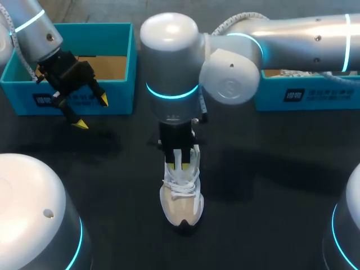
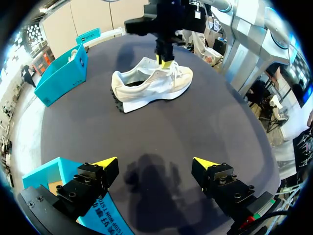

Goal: Take the shoe out of the shoebox, open the shoe tongue, remove and reinsert the insole, then place the shoe into the shoebox

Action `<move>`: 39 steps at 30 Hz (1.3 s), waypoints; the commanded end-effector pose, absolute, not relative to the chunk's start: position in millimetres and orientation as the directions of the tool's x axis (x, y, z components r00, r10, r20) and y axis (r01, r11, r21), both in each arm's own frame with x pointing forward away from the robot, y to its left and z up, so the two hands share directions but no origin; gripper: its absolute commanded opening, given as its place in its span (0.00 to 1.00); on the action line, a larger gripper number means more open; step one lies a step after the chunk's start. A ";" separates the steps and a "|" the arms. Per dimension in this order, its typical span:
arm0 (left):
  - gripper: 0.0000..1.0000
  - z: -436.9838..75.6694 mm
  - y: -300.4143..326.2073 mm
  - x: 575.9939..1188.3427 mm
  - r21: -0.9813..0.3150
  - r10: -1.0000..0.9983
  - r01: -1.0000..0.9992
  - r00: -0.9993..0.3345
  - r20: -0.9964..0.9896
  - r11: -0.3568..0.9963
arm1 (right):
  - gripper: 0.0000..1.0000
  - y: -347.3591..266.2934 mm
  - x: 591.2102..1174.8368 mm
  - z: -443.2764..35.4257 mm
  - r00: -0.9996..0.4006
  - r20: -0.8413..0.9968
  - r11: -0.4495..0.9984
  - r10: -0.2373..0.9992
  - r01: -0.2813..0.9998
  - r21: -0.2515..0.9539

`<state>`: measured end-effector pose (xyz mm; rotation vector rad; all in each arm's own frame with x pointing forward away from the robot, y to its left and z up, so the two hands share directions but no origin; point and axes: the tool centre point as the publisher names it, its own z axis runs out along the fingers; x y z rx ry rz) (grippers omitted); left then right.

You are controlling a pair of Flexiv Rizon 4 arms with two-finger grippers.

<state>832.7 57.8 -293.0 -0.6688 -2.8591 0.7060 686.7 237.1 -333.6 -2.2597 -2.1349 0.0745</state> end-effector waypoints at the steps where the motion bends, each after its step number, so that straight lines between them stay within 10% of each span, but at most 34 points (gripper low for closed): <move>1: 1.00 -292.7 58.1 832.0 -0.466 0.446 0.389 -0.895 0.012 0.794 | 0.22 237.8 691.3 -347.0 0.054 -0.001 -0.054 0.999 0.996 -0.067; 25: 1.00 -292.7 58.1 832.0 -0.466 0.446 0.389 -0.895 0.012 0.794 | 0.22 237.2 705.7 -322.3 0.081 -0.082 -0.076 0.993 0.995 0.057; 39: 1.00 -292.7 58.1 832.0 -0.466 0.446 0.389 -0.895 0.012 0.794 | 0.41 234.8 720.9 -292.7 -0.068 -0.042 0.072 0.997 0.993 0.099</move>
